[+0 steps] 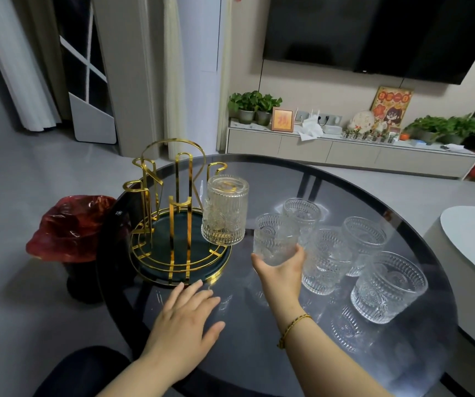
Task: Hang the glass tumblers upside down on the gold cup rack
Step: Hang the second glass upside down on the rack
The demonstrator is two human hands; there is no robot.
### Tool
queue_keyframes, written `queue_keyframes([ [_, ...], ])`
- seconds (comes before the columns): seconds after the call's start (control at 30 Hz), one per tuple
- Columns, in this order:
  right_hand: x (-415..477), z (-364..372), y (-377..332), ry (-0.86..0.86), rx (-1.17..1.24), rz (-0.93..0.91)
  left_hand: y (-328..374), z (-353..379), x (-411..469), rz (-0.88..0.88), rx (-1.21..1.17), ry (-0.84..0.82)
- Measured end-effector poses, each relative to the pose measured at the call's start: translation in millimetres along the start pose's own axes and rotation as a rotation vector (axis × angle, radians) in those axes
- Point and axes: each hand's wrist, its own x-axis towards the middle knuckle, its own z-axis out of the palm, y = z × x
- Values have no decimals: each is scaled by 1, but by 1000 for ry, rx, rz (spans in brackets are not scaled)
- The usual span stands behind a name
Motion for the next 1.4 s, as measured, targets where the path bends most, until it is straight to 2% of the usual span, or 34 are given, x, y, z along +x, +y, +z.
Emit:
queue_keyframes([
  [0.1,0,-7,-14,-29,52,-96,5,-23,-1,63,-2,59],
  [0.2,7,-16,-38,-32,85,-188,6,-59,6,129,-134,259],
  [0.3,22,-26,-70,-53,153,-198,-1,-106,29,174,-193,471],
  [0.43,46,-42,-118,-85,38,-272,-22,-158,73,68,-85,643],
  [0.53,71,-50,-152,-235,-147,-243,-48,-172,105,-71,-126,573],
  [0.6,84,-50,-174,-336,-291,-215,-65,-170,121,-133,-162,466],
  [0.73,99,-33,-216,-463,-508,-213,-83,-153,135,-143,-284,226],
  [1.1,113,30,-281,-654,-984,-396,-92,-138,138,-87,-304,307],
  [1.3,108,51,-270,-664,-1181,-553,-92,-138,137,-87,-306,296],
  [1.4,105,58,-254,-696,-1145,-554,-91,-139,137,-89,-300,290],
])
